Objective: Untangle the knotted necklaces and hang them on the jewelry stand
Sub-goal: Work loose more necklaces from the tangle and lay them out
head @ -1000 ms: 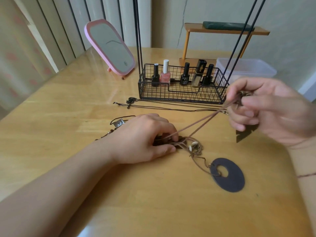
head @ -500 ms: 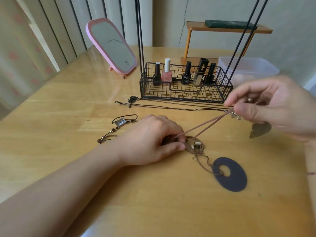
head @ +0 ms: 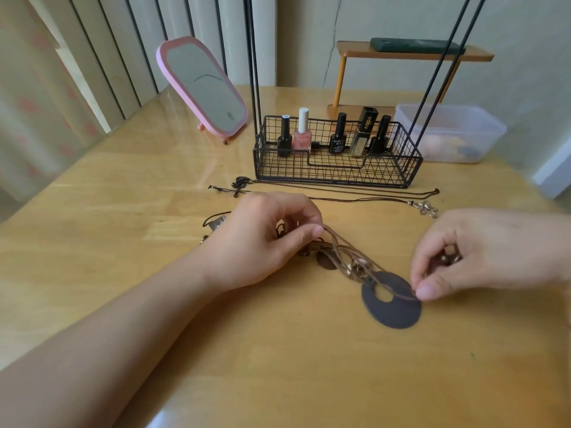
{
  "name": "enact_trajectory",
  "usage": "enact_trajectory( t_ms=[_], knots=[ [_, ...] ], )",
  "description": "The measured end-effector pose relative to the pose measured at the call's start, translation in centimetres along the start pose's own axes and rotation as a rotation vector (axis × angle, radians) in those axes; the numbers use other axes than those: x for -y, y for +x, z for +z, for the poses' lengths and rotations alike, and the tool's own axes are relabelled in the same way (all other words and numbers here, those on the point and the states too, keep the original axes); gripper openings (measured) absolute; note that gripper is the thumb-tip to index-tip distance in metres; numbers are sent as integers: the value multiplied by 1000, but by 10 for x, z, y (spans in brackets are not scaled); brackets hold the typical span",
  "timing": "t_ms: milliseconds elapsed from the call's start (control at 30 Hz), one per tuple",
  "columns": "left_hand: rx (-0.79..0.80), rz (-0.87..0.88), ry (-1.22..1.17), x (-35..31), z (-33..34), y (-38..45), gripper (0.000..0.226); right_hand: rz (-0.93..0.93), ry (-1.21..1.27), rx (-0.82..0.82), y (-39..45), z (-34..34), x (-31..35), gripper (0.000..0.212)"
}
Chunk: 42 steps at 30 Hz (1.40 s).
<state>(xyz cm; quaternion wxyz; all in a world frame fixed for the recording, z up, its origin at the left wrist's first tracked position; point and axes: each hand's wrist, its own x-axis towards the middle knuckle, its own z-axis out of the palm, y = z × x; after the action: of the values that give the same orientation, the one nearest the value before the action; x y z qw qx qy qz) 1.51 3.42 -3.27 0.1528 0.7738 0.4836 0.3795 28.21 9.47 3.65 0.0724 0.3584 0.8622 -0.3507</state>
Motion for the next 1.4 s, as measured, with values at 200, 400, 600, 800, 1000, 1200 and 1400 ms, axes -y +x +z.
enact_trajectory(
  t_ms=[200,400,600,800,1000,1200,1400],
  knots=[
    [-94,40,49,-3,1,0,3,-87,-467,78,-1,27,19,19],
    [-126,40,-49,-9,0,-1,4,-164,-239,-584,12,27,26,22],
    [-105,21,-111,-11,3,0,8,-276,57,-745,39,45,35,15],
    [-120,7,-208,-13,5,0,5,-257,130,-771,46,48,33,5],
    [-25,1,-319,-13,5,-1,20,-315,376,-683,45,40,34,15],
    [123,1,-239,-12,4,-2,11,-306,676,-495,41,37,35,13],
    [147,-39,-202,-9,5,-1,6,-465,1018,-290,35,34,38,10]
  ],
)
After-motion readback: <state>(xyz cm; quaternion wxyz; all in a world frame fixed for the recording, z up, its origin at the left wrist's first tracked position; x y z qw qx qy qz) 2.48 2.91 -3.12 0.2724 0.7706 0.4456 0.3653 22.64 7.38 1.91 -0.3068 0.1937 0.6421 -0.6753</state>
